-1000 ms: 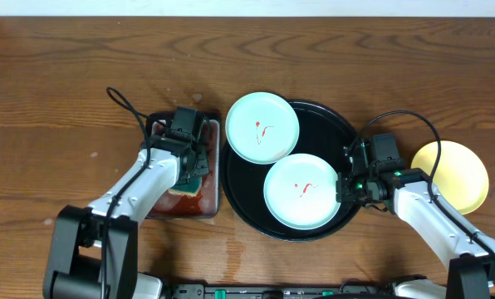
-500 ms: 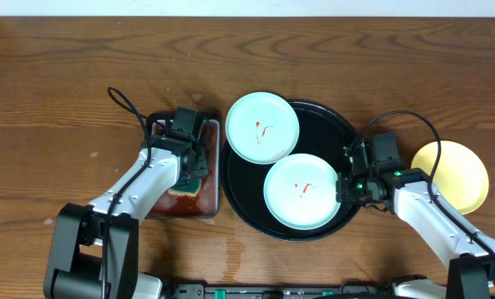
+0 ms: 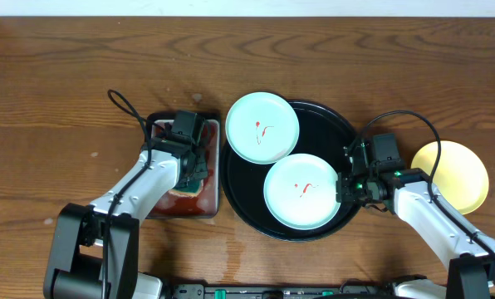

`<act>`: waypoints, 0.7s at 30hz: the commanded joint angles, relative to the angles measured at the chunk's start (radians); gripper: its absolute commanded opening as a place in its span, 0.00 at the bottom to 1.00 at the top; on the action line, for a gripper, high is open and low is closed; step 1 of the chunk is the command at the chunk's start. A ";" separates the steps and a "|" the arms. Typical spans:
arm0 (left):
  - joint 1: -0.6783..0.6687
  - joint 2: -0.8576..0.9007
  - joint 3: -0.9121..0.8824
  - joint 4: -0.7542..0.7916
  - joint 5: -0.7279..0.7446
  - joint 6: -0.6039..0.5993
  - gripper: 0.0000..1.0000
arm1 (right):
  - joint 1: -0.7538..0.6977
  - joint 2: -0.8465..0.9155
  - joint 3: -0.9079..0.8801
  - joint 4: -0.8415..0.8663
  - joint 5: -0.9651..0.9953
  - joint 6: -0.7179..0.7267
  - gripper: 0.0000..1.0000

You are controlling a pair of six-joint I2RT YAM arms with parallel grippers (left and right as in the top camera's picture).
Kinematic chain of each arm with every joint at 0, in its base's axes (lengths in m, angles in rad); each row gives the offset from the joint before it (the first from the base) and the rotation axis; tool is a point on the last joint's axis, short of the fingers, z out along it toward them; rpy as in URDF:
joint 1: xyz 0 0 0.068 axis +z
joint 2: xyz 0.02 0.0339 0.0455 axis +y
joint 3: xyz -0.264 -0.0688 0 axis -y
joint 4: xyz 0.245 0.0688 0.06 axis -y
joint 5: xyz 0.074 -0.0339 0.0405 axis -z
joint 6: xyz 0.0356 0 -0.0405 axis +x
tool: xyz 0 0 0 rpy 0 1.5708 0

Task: Clean dirty plates on tray and stack at the side
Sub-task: 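Drag the mint plate left toward tray center with right gripper, then dip and rub the green sponge in the basin with left gripper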

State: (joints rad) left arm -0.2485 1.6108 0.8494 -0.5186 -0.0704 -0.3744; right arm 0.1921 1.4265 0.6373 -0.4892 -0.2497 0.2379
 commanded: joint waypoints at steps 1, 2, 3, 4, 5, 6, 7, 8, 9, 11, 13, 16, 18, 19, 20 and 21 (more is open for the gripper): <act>0.003 0.003 -0.030 -0.007 0.000 -0.005 0.14 | 0.006 0.007 -0.007 -0.001 0.006 0.012 0.01; 0.003 0.003 -0.030 -0.007 0.000 -0.005 0.08 | 0.006 0.007 -0.007 -0.001 0.006 0.012 0.01; 0.003 0.003 -0.030 -0.006 0.001 -0.005 0.08 | 0.006 0.007 -0.007 -0.002 0.006 0.012 0.01; 0.003 0.003 -0.029 -0.006 0.005 -0.005 0.07 | 0.006 0.007 -0.007 -0.002 0.006 0.012 0.01; 0.003 0.000 -0.027 -0.008 0.011 -0.005 0.08 | 0.006 0.007 -0.007 -0.003 0.006 0.012 0.01; 0.003 -0.005 -0.023 -0.012 0.016 -0.005 0.07 | 0.006 0.007 -0.007 -0.004 0.007 0.011 0.01; 0.003 -0.015 -0.017 -0.019 0.018 -0.005 0.07 | 0.006 0.007 -0.007 -0.005 0.007 0.008 0.01; 0.003 -0.027 -0.012 -0.024 0.019 -0.005 0.07 | 0.006 0.007 -0.007 -0.005 0.007 0.008 0.01; 0.003 -0.043 -0.007 -0.026 0.019 -0.005 0.07 | 0.006 0.007 -0.007 -0.005 0.008 0.008 0.01; 0.003 -0.083 0.000 -0.021 0.019 -0.005 0.07 | 0.006 0.007 -0.007 -0.006 0.010 0.008 0.01; 0.006 -0.138 0.001 -0.004 0.046 -0.005 0.07 | 0.006 0.007 -0.007 -0.008 0.013 0.008 0.01; 0.024 -0.209 0.001 0.020 0.108 -0.001 0.07 | 0.006 0.007 -0.007 -0.009 0.014 0.008 0.01; 0.047 -0.248 0.001 0.026 0.133 -0.001 0.07 | 0.006 0.007 -0.007 -0.009 0.014 0.008 0.01; 0.063 -0.267 0.001 0.026 0.147 -0.001 0.07 | 0.006 0.007 -0.007 -0.009 0.014 0.008 0.01; 0.079 -0.282 0.001 0.026 0.166 -0.001 0.07 | 0.006 0.007 -0.007 -0.009 0.014 0.008 0.01; 0.096 -0.294 0.001 0.026 0.195 -0.001 0.07 | 0.006 0.007 -0.007 -0.009 0.014 0.008 0.01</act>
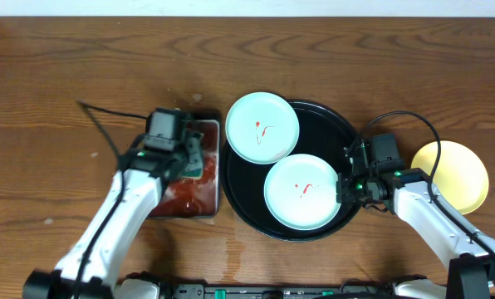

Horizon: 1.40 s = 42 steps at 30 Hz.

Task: Clean dirty plates on tray and stack at the side
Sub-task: 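Dip and rub the green sponge in the basin with left gripper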

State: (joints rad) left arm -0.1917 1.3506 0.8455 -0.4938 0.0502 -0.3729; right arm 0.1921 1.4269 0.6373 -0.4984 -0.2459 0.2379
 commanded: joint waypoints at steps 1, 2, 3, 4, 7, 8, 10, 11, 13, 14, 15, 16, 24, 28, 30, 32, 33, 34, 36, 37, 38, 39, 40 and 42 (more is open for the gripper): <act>0.056 -0.045 0.004 0.002 0.113 -0.002 0.07 | 0.006 0.006 -0.007 0.000 0.010 0.008 0.01; 0.074 -0.053 0.004 0.003 0.157 -0.002 0.07 | 0.006 0.006 -0.007 0.000 0.010 0.008 0.01; 0.091 -0.060 0.004 0.003 0.197 -0.002 0.07 | 0.006 0.006 -0.007 0.000 0.010 0.008 0.01; 0.109 -0.063 0.004 0.003 0.233 -0.002 0.07 | 0.006 0.006 -0.007 0.000 0.010 0.008 0.01; 0.162 -0.064 0.003 0.003 0.330 -0.002 0.07 | 0.006 0.006 -0.007 0.000 0.010 0.008 0.01; 0.178 -0.064 0.002 0.003 0.357 -0.002 0.08 | 0.006 0.006 -0.007 0.000 0.010 0.008 0.01; 0.212 -0.064 0.002 0.003 0.433 0.003 0.07 | 0.006 0.006 -0.007 -0.001 0.010 0.008 0.01; 0.225 -0.064 0.002 0.007 0.470 0.016 0.07 | 0.006 0.006 -0.007 -0.001 0.010 0.008 0.01; 0.261 -0.064 0.002 0.013 0.566 0.048 0.08 | 0.006 0.006 -0.007 -0.001 0.010 0.008 0.01; 0.280 -0.064 0.002 0.014 0.604 0.064 0.07 | 0.006 0.006 -0.007 -0.002 0.010 0.008 0.01; 0.294 -0.064 0.002 0.014 0.624 0.071 0.07 | 0.006 0.006 -0.007 -0.002 0.010 0.008 0.01; 0.311 -0.064 0.002 0.013 0.641 0.078 0.07 | 0.006 0.006 -0.007 -0.002 0.010 0.008 0.01; 0.433 -0.064 0.002 0.005 0.896 0.243 0.07 | 0.006 0.006 -0.007 -0.003 0.010 0.008 0.01; 0.463 -0.064 0.002 0.005 0.908 0.249 0.07 | 0.006 0.006 -0.007 -0.003 0.010 0.008 0.01; 0.468 -0.064 0.002 0.010 0.908 0.249 0.07 | 0.006 0.006 -0.007 -0.003 0.011 0.008 0.01; 0.468 -0.064 0.002 0.019 0.908 0.249 0.07 | 0.006 0.006 -0.007 -0.003 0.011 0.008 0.01; 0.468 -0.064 0.002 0.024 0.908 0.249 0.07 | 0.006 0.006 -0.007 -0.003 0.011 0.008 0.01; 0.468 -0.064 0.002 0.028 0.908 0.249 0.07 | 0.006 0.006 -0.007 -0.003 0.011 0.008 0.01; 0.468 -0.064 0.002 0.038 0.911 0.249 0.07 | 0.006 0.006 -0.007 -0.003 0.011 0.008 0.01; 0.468 -0.064 0.002 0.041 0.911 0.249 0.07 | 0.006 0.006 -0.007 -0.003 0.011 0.008 0.01; 0.468 -0.064 0.002 0.044 0.911 0.249 0.07 | 0.006 0.006 -0.007 -0.003 0.011 0.008 0.01; 0.468 -0.064 0.002 0.044 0.911 0.248 0.07 | 0.006 0.006 -0.007 -0.003 0.014 0.008 0.01; 0.468 -0.064 0.002 0.044 0.911 0.245 0.07 | 0.006 0.006 -0.007 -0.003 0.014 0.008 0.01; 0.468 -0.064 0.002 0.044 0.911 0.244 0.07 | 0.006 0.006 -0.007 -0.003 0.014 0.008 0.01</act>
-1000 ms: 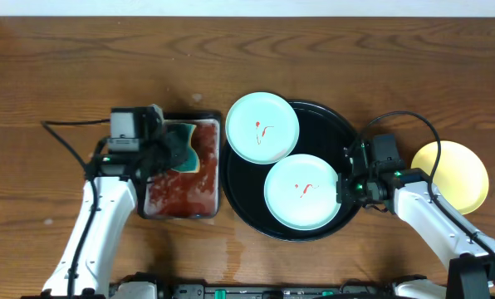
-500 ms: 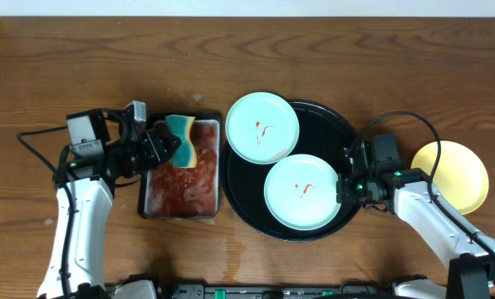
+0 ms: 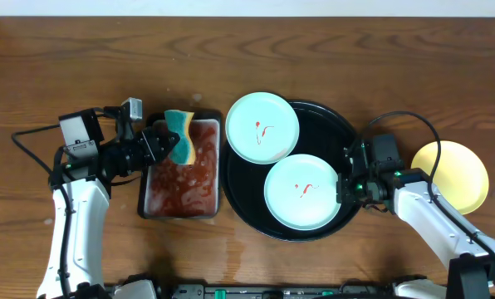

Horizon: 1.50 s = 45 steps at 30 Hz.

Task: Clean dirty plates on tray and stack at the side
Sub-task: 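Dip and rub the green sponge in the basin with left gripper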

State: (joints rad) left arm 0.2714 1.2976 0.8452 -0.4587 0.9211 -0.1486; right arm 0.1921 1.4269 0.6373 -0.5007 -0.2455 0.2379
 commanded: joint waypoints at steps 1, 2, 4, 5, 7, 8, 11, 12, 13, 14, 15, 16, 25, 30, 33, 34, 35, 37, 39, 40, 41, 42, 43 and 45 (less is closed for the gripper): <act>0.005 -0.011 0.002 0.009 0.040 0.020 0.07 | 0.006 0.006 -0.007 -0.001 0.013 0.008 0.01; 0.005 -0.011 0.002 0.009 0.040 0.020 0.07 | 0.006 0.006 -0.007 0.000 0.013 0.008 0.01; 0.005 -0.011 0.002 0.009 0.048 0.021 0.07 | 0.006 0.006 -0.007 0.000 0.013 0.008 0.01; 0.005 -0.011 0.002 0.014 0.060 0.021 0.07 | 0.006 0.006 -0.007 0.000 0.013 0.008 0.01; 0.005 -0.011 0.002 0.028 0.077 0.021 0.08 | 0.006 0.006 -0.007 -0.001 0.013 0.008 0.01; 0.005 -0.011 0.002 0.036 0.085 0.021 0.07 | 0.006 0.006 -0.007 -0.001 0.013 0.008 0.01; 0.005 -0.011 0.002 0.052 0.093 0.021 0.07 | 0.006 0.006 -0.007 0.000 0.013 0.008 0.01; 0.005 -0.011 0.002 0.053 0.093 0.021 0.07 | 0.006 0.006 -0.007 0.000 0.013 0.008 0.01; 0.005 -0.011 0.002 0.053 0.093 0.021 0.07 | 0.006 0.006 -0.007 -0.001 0.013 0.008 0.01; 0.005 -0.011 0.002 0.053 0.093 0.021 0.07 | 0.006 0.006 -0.007 0.000 0.013 0.008 0.01; 0.005 -0.011 0.002 0.053 0.093 0.021 0.07 | 0.006 0.006 -0.007 0.000 0.013 0.008 0.01; 0.005 -0.011 0.002 0.053 0.093 0.021 0.07 | 0.006 0.006 -0.007 0.000 0.013 0.008 0.01; 0.005 -0.011 0.002 0.053 0.092 0.021 0.08 | 0.006 0.006 -0.007 0.000 0.013 0.008 0.01; 0.005 -0.011 0.002 0.053 0.092 0.021 0.07 | 0.006 0.006 -0.007 -0.001 0.013 0.008 0.01; 0.005 -0.011 0.002 0.053 0.092 0.021 0.07 | 0.006 0.006 -0.007 0.000 0.013 0.008 0.01; 0.005 -0.011 0.002 0.053 0.093 0.021 0.07 | 0.006 0.006 -0.007 -0.001 0.013 0.008 0.01; 0.005 -0.011 0.002 0.053 0.092 0.021 0.07 | 0.006 0.006 -0.007 -0.001 0.013 0.008 0.01; 0.005 -0.011 0.002 0.053 0.093 0.021 0.07 | 0.006 0.006 -0.007 0.000 0.013 0.008 0.01; 0.005 -0.011 0.002 0.053 0.093 0.021 0.07 | 0.006 0.006 -0.007 0.000 0.013 0.008 0.01; 0.005 -0.011 0.002 0.053 0.092 0.021 0.07 | 0.006 0.006 -0.007 -0.001 0.013 0.008 0.01; 0.005 -0.011 0.002 0.053 0.093 0.021 0.07 | 0.006 0.006 -0.007 0.000 0.013 0.008 0.01; 0.005 -0.011 0.002 0.053 0.093 0.021 0.07 | 0.006 0.006 -0.007 0.000 0.013 0.008 0.01; 0.005 -0.011 0.002 0.053 0.092 0.021 0.07 | 0.006 0.006 -0.007 0.000 0.013 0.008 0.01; 0.005 -0.011 0.002 0.053 0.092 0.021 0.07 | 0.006 0.006 -0.007 0.000 0.013 0.008 0.01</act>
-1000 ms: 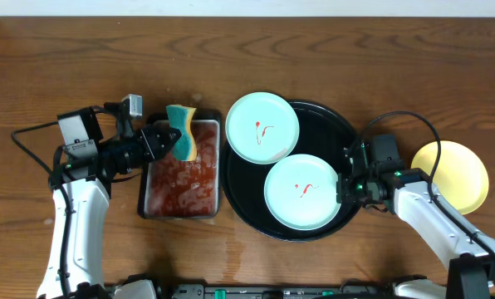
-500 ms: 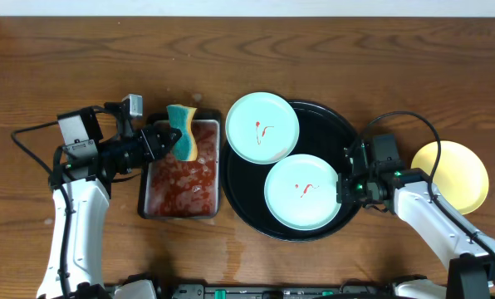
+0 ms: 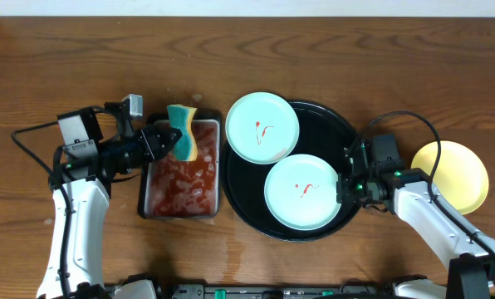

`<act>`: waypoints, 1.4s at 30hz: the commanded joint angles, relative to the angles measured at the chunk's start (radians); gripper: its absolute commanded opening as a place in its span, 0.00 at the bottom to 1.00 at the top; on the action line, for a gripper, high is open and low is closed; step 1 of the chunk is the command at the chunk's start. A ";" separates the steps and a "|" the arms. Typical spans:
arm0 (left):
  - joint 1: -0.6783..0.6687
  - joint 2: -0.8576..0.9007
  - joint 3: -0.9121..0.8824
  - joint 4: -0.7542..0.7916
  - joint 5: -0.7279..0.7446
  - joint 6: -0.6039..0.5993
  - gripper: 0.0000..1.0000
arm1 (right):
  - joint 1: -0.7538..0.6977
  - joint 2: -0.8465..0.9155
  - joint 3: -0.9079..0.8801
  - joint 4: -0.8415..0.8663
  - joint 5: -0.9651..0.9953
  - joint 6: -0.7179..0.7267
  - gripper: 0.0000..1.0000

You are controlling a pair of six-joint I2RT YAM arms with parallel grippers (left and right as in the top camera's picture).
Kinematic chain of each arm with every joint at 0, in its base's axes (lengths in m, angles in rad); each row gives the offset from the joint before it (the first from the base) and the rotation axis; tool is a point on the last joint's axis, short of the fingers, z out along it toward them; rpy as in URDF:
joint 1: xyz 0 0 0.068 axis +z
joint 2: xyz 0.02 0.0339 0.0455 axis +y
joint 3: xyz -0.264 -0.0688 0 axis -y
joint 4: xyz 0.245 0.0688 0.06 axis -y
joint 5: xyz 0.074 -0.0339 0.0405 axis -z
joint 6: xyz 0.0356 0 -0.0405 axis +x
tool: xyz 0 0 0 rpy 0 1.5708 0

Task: Clean dirty plates on tray and stack at the side
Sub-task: 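Dip and rub the green sponge in the basin with left gripper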

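Observation:
Two pale teal plates with red smears sit on the round black tray point(image 3: 252, 212): one point(image 3: 262, 127) overhangs its upper left rim, the other point(image 3: 302, 192) lies at its lower right. My left gripper point(image 3: 173, 141) is shut on a teal-and-yellow sponge point(image 3: 182, 133), held above the top of a dark basin point(image 3: 179, 178) of reddish water. The right gripper point(image 3: 345, 184) rests at the right edge of the lower plate; its fingers look closed on the plate's rim. A yellow plate point(image 3: 455, 174) lies on the table at the far right.
The wooden table point(image 3: 65, 66) stretches to the far edge behind everything. The left arm's cable point(image 3: 31, 133) loops out to the left of the basin. The right arm's cable point(image 3: 401, 120) arcs above the gripper, between tray and yellow plate.
The sponge in my left gripper sits very slightly higher over the basin's top edge. The water in the basin looks more rippled. The right arm and the plates have not moved.
At first my left gripper was down in the basin, pressing into the reddish water. It then sat further up in the basin. Later it held the sponge lifted over the basin's top end, where it still hangs. The right gripper stayed at the lower plate's rim throughout.

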State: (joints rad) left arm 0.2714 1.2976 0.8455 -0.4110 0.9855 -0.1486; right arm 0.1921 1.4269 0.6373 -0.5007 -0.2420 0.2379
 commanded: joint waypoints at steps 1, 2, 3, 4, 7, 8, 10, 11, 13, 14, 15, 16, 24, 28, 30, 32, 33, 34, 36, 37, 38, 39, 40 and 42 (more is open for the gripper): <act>0.005 -0.011 0.002 0.005 0.028 0.021 0.07 | 0.006 0.006 -0.007 0.000 0.010 0.008 0.01; 0.005 -0.011 0.002 0.005 0.028 0.021 0.07 | 0.006 0.006 -0.007 0.000 0.010 0.008 0.01; 0.005 -0.011 0.002 0.005 0.028 0.021 0.07 | 0.006 0.006 -0.007 0.000 0.010 0.008 0.01; 0.005 -0.011 0.002 0.005 0.028 0.021 0.07 | 0.006 0.006 -0.007 0.000 0.010 0.008 0.01; 0.005 -0.011 0.002 0.005 0.028 0.021 0.07 | 0.006 0.006 -0.007 0.000 0.010 0.008 0.01; 0.005 -0.011 0.002 0.005 0.028 0.021 0.07 | 0.006 0.006 -0.007 0.000 0.010 0.008 0.01; 0.005 -0.011 0.002 0.005 0.028 0.021 0.07 | 0.006 0.006 -0.007 0.000 0.010 0.008 0.01; 0.005 -0.011 0.002 0.005 0.028 0.021 0.07 | 0.006 0.006 -0.007 0.000 0.010 0.008 0.01; 0.005 -0.011 0.002 0.005 0.028 0.021 0.07 | 0.006 0.006 -0.007 0.000 0.010 0.008 0.01; 0.005 -0.011 0.002 0.005 0.028 0.021 0.07 | 0.006 0.006 -0.007 0.000 0.010 0.008 0.01; 0.005 -0.011 0.002 0.005 0.028 0.021 0.07 | 0.006 0.006 -0.007 0.000 0.010 0.008 0.01; 0.005 -0.011 0.002 0.005 0.028 0.021 0.07 | 0.006 0.006 -0.007 0.000 0.010 0.008 0.01; 0.005 -0.011 0.002 0.005 0.028 0.021 0.07 | 0.006 0.006 -0.007 0.000 0.010 0.008 0.01; 0.005 -0.011 0.002 0.005 0.028 0.021 0.07 | 0.006 0.006 -0.007 0.000 0.010 0.008 0.01; 0.005 -0.011 0.002 0.005 0.028 0.021 0.07 | 0.006 0.006 -0.007 0.000 0.010 0.008 0.01; 0.005 -0.011 0.002 0.005 0.028 0.021 0.07 | 0.006 0.006 -0.007 0.000 0.010 0.008 0.01; 0.005 -0.011 0.002 0.005 0.028 0.021 0.07 | 0.006 0.006 -0.007 0.000 0.010 0.008 0.01; 0.005 -0.011 0.002 0.005 0.027 0.021 0.07 | 0.006 0.006 -0.007 0.000 0.010 0.008 0.01; 0.002 -0.011 0.001 0.001 0.023 0.019 0.07 | 0.006 0.006 -0.007 0.000 0.010 0.008 0.01; -0.003 -0.011 -0.002 0.000 0.015 0.014 0.07 | 0.006 0.006 -0.007 0.000 0.010 0.008 0.01; -0.010 -0.011 -0.005 0.000 0.000 0.013 0.07 | 0.006 0.006 -0.007 0.000 0.010 0.008 0.01; -0.018 -0.011 -0.008 -0.004 -0.021 0.012 0.07 | 0.006 0.006 -0.007 0.001 0.010 0.008 0.01; -0.029 -0.011 -0.011 -0.011 -0.058 0.003 0.07 | 0.006 0.006 -0.007 0.002 0.010 0.008 0.01; -0.061 -0.011 -0.014 -0.032 -0.175 -0.035 0.07 | 0.006 0.006 -0.007 0.003 0.010 0.008 0.01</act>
State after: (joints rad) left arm 0.2436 1.2976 0.8440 -0.4290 0.9287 -0.1577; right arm 0.1921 1.4269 0.6373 -0.4999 -0.2417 0.2379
